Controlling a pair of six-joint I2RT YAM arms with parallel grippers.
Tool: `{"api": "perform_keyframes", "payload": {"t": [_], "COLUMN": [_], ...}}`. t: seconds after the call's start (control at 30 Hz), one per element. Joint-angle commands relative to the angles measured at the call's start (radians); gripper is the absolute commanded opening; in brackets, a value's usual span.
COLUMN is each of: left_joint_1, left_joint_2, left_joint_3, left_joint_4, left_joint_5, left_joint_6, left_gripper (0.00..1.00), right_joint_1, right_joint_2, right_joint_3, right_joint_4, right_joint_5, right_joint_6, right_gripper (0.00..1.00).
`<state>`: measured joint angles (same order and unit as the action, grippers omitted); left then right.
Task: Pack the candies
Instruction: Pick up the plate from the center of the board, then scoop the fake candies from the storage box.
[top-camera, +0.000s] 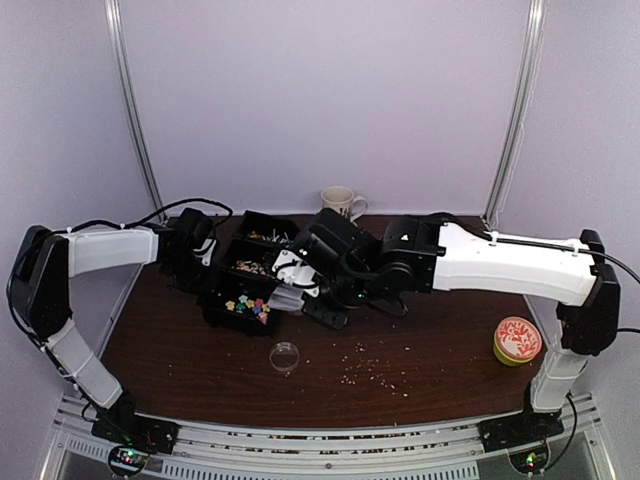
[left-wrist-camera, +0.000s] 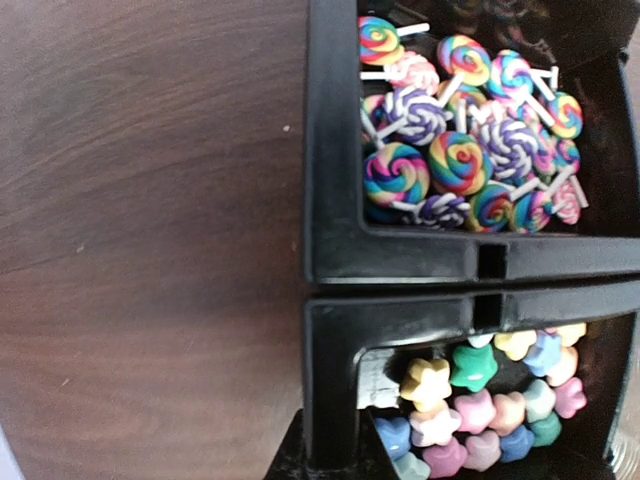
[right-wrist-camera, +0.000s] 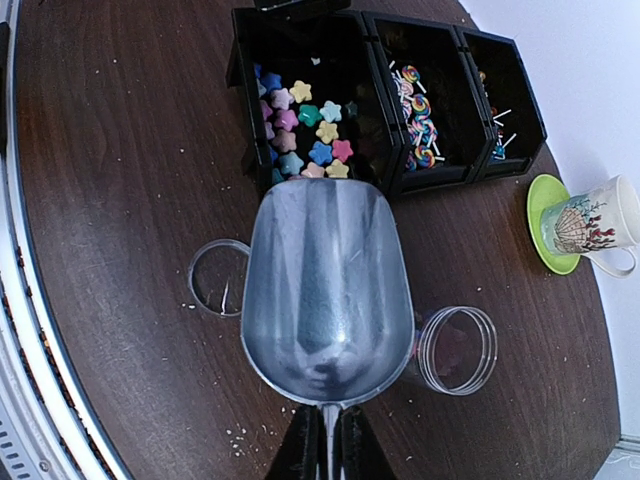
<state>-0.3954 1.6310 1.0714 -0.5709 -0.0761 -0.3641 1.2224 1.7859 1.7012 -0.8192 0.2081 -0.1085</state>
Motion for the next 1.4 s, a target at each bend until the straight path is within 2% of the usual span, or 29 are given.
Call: {"api": "perform_keyframes", "payload": {"t": [0.0,0.53,0.97,1.37], "left_joint_1": [-0.017,-0.090,-0.142,-0.146], "left_joint_2": [-0.117,-0.175,-0.145,-0.212], "left_joint_3": [0.038,0.051,0.155,0.058], "left_joint_4": [-0.048,-0.126,-0.219,-0.024], "left_joint_5": [-0.060,-0.134,-0.221,-0.058], "left_joint_6": [0.026,0.042,0.090,0.124], "left_gripper": [0.00,0.00,0.00,0.00], "right_joint_1": [0.005,0.012,0.012,0.012], "right_joint_2": [0.056,0.378,0.514,0.596], "right_joint_3": [0.111,0.462,0.550,0.602], "right_joint_4": [-0.063,-0.192,-0.278,-0.230], "right_joint_5": [0.034,0.008,0.092,0.021], "right_joint_6": [0.006,0.034,0.020,-0.020], "right_gripper": [0.00,0.00,0.00,0.00]}}
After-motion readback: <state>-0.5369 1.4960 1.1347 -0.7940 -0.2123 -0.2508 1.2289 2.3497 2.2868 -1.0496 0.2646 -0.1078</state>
